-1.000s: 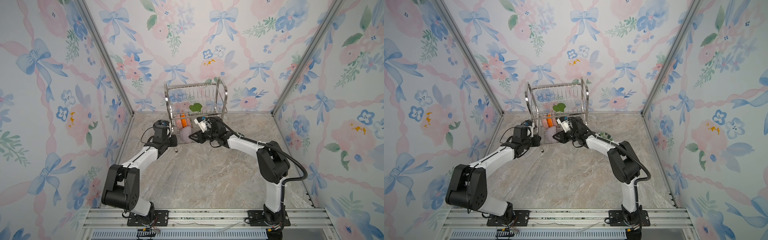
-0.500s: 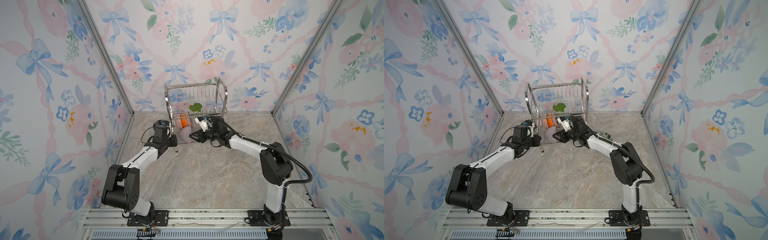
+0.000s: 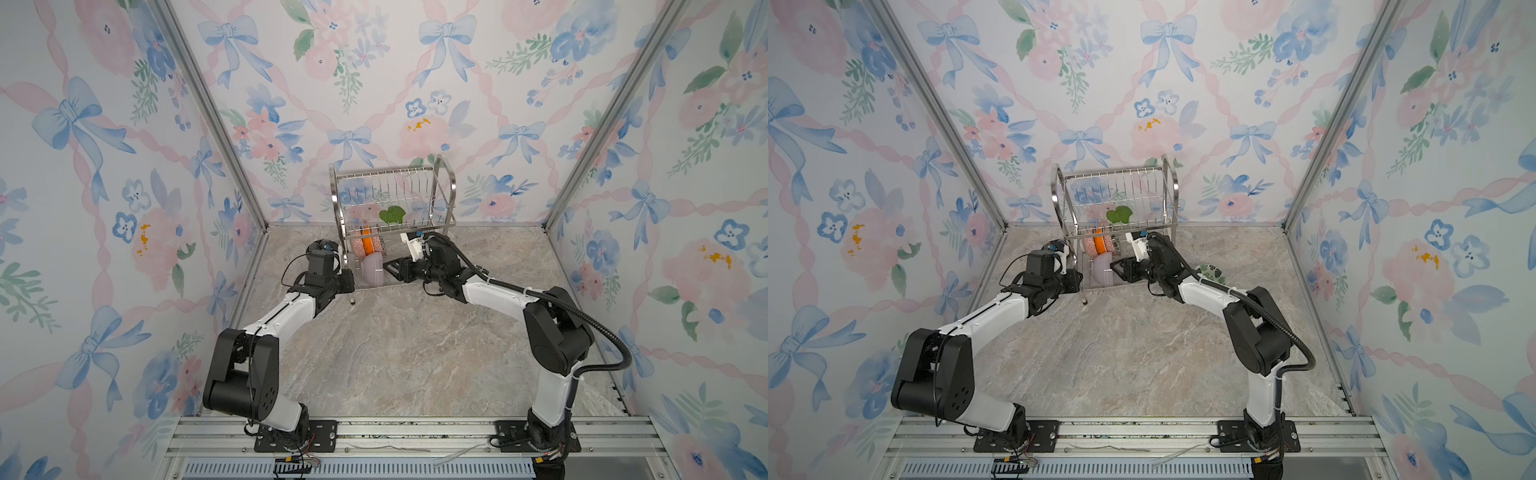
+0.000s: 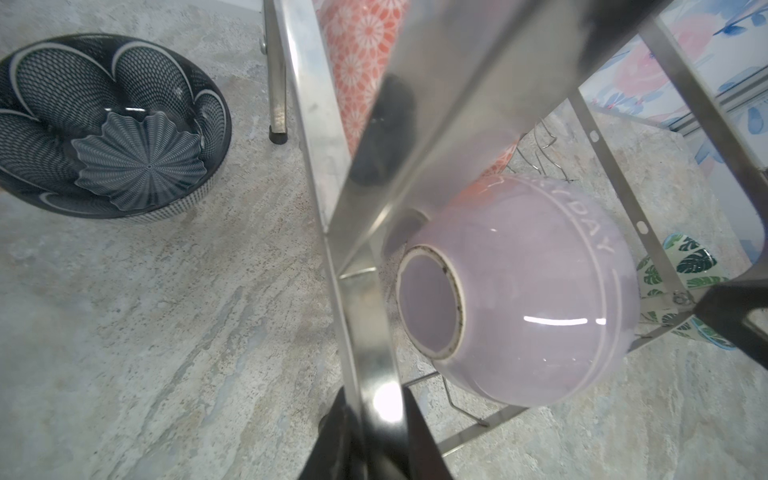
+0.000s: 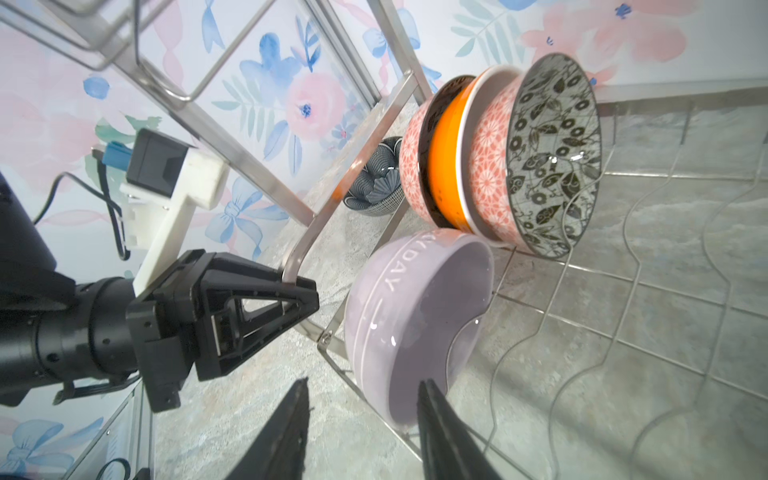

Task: Load the bowls into the dish rack
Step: 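Draw the right gripper back from the lavender bowl's rim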

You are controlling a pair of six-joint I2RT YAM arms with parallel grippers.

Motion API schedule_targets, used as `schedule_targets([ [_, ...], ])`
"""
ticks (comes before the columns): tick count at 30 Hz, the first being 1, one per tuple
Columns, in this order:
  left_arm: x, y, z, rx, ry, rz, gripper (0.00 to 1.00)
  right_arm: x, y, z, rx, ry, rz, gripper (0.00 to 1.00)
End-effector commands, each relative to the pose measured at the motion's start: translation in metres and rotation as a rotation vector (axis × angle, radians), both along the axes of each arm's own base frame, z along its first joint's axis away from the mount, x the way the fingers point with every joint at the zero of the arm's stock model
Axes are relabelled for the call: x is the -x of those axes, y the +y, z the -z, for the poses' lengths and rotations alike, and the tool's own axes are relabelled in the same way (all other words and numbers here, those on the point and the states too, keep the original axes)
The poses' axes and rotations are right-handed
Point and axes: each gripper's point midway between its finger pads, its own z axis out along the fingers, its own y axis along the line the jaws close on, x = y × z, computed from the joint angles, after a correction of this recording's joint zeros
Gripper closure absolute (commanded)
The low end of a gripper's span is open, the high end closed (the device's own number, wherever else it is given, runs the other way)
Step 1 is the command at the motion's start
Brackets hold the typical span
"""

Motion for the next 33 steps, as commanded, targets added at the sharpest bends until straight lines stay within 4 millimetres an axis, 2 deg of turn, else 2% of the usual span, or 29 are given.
schedule_targets([
  [1,0.001,-0.004,-0.019,0.034,-0.024,0.000,0.80,-0.015,0.005,-0.002,-0.057,0.008,0.064,0.61],
  [6,0.000,-0.005,-0.021,0.034,-0.026,0.004,0.80,-0.023,0.014,0.004,-0.070,0.029,0.066,0.68],
  [15,0.001,-0.007,-0.020,0.033,-0.022,0.009,0.80,-0.022,0.028,0.006,-0.055,0.017,0.040,0.84],
  [33,0.001,-0.007,-0.022,0.033,-0.028,0.014,0.79,-0.002,0.059,0.018,-0.003,0.018,-0.066,0.92],
])
